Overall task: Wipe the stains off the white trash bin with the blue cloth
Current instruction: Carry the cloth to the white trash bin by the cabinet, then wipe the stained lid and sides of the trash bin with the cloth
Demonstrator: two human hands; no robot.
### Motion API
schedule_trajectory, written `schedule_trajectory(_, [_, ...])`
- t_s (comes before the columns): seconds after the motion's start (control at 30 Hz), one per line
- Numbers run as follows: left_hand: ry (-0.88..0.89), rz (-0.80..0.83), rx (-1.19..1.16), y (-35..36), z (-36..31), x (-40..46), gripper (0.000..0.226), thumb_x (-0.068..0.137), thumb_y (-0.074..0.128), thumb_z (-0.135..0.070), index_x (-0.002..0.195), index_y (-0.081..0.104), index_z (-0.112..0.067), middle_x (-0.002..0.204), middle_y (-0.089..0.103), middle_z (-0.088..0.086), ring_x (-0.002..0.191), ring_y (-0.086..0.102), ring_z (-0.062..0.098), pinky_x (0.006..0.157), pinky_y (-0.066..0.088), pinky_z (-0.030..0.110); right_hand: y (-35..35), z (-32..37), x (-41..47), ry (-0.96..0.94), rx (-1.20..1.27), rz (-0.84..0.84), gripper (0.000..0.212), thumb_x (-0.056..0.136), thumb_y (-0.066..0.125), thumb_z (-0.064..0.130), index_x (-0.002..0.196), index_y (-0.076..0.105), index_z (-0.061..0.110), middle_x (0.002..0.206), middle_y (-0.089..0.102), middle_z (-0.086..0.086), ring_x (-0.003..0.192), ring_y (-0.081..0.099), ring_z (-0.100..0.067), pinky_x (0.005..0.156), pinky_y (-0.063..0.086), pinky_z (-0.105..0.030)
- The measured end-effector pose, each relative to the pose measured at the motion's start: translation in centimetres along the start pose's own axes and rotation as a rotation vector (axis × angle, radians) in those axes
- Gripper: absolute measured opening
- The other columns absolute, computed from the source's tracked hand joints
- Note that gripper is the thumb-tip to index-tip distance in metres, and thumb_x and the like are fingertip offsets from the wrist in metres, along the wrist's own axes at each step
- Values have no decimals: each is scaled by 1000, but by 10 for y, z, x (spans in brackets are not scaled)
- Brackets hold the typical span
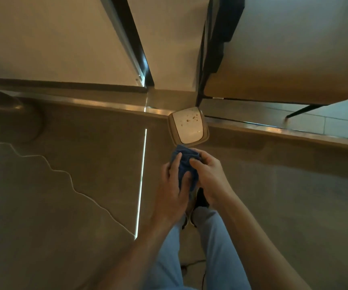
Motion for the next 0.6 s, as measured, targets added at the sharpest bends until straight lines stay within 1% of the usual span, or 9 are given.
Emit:
schedule_trajectory(0.07, [4,-25,20,15,24,17,62,102,34,-62,158,21,-39,142,36,-8,118,50,-5,88,54,20,-6,-15,30,10,-7,14,26,103,50,9,120,66,19,114,72,-6,107,70,-21,79,58,-30])
schedule_trajectory(0.13, [16,-67,63,30,47,34,64,102,36,-61,158,26,-33,140,39,-3,114,49,-7,87,52,16,-12,-28,60,1,-21,30,25,102,52,9,120,66,18,114,71,-8,107,69,-23,80,59,-31])
schedule_trajectory(0.23, [20,-114,111,51,80,59,59,105,42,-47,157,34,-22,136,42,-2,112,43,-19,82,43,2,-22,-50,102,-40,-60,56,25,100,55,6,118,67,19,113,72,-9,106,70,-22,87,60,-38])
schedule_trajectory(0.3, [27,-135,108,67,102,76,56,105,45,-40,155,36,-18,133,44,-1,110,41,-24,79,40,-2,-28,-66,131,-79,-100,75,25,100,56,7,119,66,21,112,72,-8,105,70,-20,86,60,-37])
schedule_trajectory(0.4, [21,-153,56,89,142,105,55,105,44,-39,156,33,-22,136,48,5,109,45,-22,78,42,0,-36,-89,176,-147,-167,103,26,100,59,13,123,65,24,112,72,-1,106,70,-13,86,60,-33])
schedule_trajectory(0.5, [52,-192,-27,109,180,135,55,106,45,-39,157,26,-31,148,46,2,118,46,-19,85,42,1,-41,-108,221,-222,-224,125,27,99,60,18,125,63,26,114,71,4,107,68,-7,85,59,-29])
schedule_trajectory(0.57, [83,-226,-74,122,201,152,54,106,47,-37,155,24,-36,148,43,0,122,47,-15,87,43,3,-44,-118,251,-281,-265,123,26,99,61,18,123,63,27,113,70,6,106,67,-5,84,58,-24])
schedule_trajectory(0.6, [99,-240,-85,129,211,159,53,106,46,-35,155,24,-35,148,41,-1,121,47,-15,86,44,2,-46,-124,265,-302,-274,120,25,99,61,18,121,63,30,113,70,7,106,67,-4,82,58,-21])
Point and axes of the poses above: each hand's wrist, its own x-axis towards the middle knuckle, its own y-axis out of the palm, z = x × y, the point moved 7 cm from there along x, towards the middle knuckle
